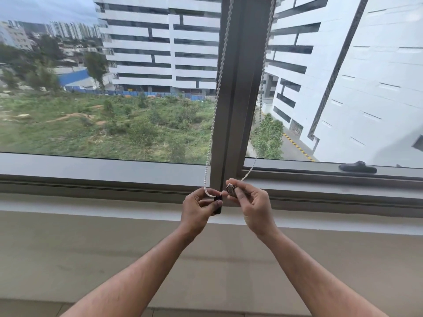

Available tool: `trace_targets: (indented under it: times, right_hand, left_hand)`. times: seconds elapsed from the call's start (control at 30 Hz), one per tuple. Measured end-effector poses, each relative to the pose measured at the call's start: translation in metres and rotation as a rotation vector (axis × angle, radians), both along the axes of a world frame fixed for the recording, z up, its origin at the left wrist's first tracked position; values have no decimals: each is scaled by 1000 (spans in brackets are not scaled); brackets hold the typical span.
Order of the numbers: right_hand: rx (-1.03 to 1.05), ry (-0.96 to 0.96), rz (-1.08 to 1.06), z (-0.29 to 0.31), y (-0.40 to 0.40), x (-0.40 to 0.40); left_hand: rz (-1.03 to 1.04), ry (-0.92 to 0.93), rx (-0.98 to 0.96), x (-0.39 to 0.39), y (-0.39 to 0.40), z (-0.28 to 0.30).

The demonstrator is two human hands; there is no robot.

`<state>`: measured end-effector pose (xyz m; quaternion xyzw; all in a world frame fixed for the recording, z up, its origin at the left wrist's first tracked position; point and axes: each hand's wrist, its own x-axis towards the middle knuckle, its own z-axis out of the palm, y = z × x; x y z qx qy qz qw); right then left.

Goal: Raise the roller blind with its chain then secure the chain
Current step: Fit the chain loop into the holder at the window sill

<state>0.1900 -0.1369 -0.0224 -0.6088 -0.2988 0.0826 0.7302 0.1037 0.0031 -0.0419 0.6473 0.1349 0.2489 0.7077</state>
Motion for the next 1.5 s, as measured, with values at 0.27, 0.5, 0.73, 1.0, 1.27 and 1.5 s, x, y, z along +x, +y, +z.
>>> trace_targets:
  times: [0.27,0.5,0.73,1.0,1.27,1.5]
  right_hand:
    - [-291,-615,-113,28,0,15]
    - [-539,-846,9,49,2,21]
    - [-635,-877,83,60,5,20]
    - [-709,-910,118,59,10,24]
    - [-830,-1007,47,57,13,24]
    - [-863,-1094,-29,62,17,28]
  left_hand:
    - [8,-14,-16,1,1,2]
    - [8,-37,-42,1,1,6]
    - [20,-34,-42,2,3,7]
    - [32,-14,-19,4,5,8]
    - [51,1,-18,5,6,11]
    - [78,-7,-38,13,11,9]
